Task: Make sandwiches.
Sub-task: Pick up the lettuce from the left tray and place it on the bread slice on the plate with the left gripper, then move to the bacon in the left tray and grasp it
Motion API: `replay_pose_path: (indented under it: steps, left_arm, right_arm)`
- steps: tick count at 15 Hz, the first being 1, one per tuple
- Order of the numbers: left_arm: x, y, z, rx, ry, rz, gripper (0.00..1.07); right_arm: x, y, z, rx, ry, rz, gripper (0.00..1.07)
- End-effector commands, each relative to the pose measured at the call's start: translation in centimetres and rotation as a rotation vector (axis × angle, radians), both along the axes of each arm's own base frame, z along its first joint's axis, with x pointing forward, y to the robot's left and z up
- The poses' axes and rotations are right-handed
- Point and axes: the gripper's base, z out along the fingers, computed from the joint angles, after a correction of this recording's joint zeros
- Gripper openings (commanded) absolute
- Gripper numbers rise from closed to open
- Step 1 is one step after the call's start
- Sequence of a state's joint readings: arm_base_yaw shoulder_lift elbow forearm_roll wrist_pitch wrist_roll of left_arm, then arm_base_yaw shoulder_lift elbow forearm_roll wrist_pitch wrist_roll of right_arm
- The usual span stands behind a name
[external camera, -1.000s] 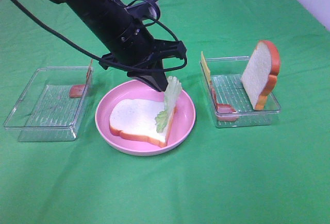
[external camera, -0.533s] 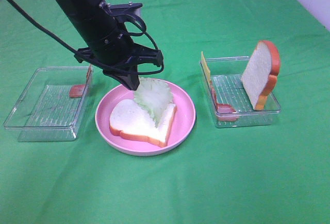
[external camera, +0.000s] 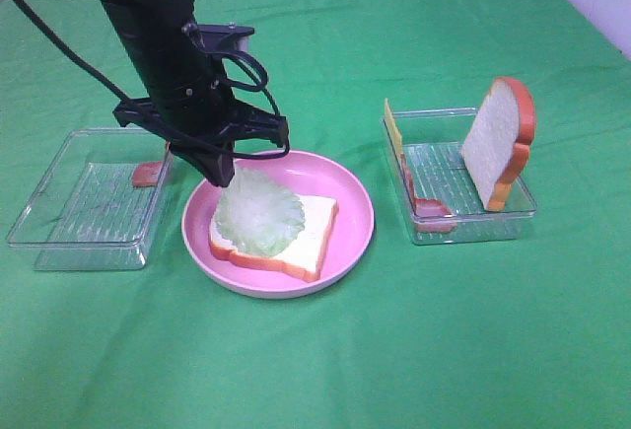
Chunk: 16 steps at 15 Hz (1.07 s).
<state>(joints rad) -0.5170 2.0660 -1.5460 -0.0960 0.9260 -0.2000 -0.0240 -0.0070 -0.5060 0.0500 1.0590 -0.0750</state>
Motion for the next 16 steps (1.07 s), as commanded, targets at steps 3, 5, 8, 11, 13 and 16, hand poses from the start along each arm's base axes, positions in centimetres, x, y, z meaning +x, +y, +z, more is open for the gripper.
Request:
replay_pose_path:
  steps: [3,5,8,11,13,16]
  left_arm:
    - [-0.1,-0.1,-0.6,0.007,0.031,0.012,0.0]
    - [0.1,-0.2,-0.6,-0.004,0.01,0.015,0.17]
    - [0.3,-0.3,-0.2,-0.017,-0.014,0.016,0.66]
    - [1.4,-0.9,2.2,-0.036,-0.074,-0.026,0.72]
    - [2.2,-1.1,4.8,-0.029,-0.111,-0.036,0.72]
    - [3.0,-0.7,8.3,0.029,-0.172,0.001,0.72]
  right_arm:
    - [-0.2,0.0,-0.1,-0.006,-0.011,-0.002,0.69]
    - [-0.2,0.0,-0.1,-0.006,-0.011,-0.002,0.69]
    - [-0.2,0.0,-0.1,-0.006,-0.011,-0.002,0.69]
    - [-0.2,0.0,-0.1,-0.006,-0.011,-0.002,0.69]
    - [-0.2,0.0,-0.1,-0.006,-0.011,-0.002,0.69]
    - [-0.2,0.0,-0.1,-0.006,-0.011,-0.002,0.69]
